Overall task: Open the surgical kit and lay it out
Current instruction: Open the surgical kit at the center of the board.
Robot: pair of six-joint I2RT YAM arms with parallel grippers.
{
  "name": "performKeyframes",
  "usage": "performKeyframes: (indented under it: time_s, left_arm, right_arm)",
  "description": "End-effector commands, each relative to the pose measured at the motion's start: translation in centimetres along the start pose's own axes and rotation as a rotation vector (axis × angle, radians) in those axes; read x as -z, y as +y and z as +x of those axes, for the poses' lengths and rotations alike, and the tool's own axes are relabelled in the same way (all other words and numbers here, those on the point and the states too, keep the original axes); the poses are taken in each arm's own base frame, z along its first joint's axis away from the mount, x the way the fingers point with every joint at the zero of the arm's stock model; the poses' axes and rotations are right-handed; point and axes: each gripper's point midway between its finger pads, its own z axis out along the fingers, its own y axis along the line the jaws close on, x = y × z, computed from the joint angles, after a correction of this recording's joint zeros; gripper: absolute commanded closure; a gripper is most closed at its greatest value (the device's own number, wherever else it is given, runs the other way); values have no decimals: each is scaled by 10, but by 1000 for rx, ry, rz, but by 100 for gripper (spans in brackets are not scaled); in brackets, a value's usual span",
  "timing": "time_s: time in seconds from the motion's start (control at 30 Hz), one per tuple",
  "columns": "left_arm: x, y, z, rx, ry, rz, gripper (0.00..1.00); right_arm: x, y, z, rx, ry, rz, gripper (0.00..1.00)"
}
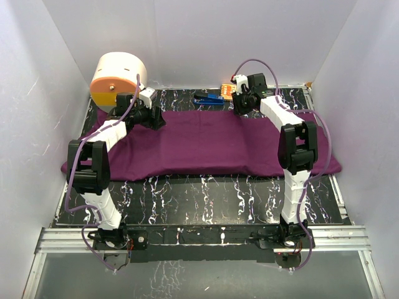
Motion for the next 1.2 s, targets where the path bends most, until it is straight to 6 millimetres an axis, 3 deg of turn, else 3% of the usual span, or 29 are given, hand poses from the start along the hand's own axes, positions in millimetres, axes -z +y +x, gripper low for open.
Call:
performKeyframes:
  time_s: [0.0,0.23,0.43,0.6,0.9,1.17]
  left_arm:
    - [18,-10,-29,-68,-64,2,28]
    - [20,-10,-31,-80,-65,-2,28]
    - [20,-9,-34,-97,-68,-2,27]
    - [20,-19,-41,-155,-64,59,27]
    - [5,-51,-53,-276,-58,209,30]
    - [2,-111,-55,-451,-85,478,31]
  right_arm:
    - [35,0,-49,45,-119,28,86]
    - [33,1,-43,42,-106,24,100]
    - [47,5,-51,51,-133,22,100]
    - [65,21,-48,76,-153,-30,100]
    - [95,63,17,205,-139,-156,100]
    - [119,98,59,250,-161,-260,100]
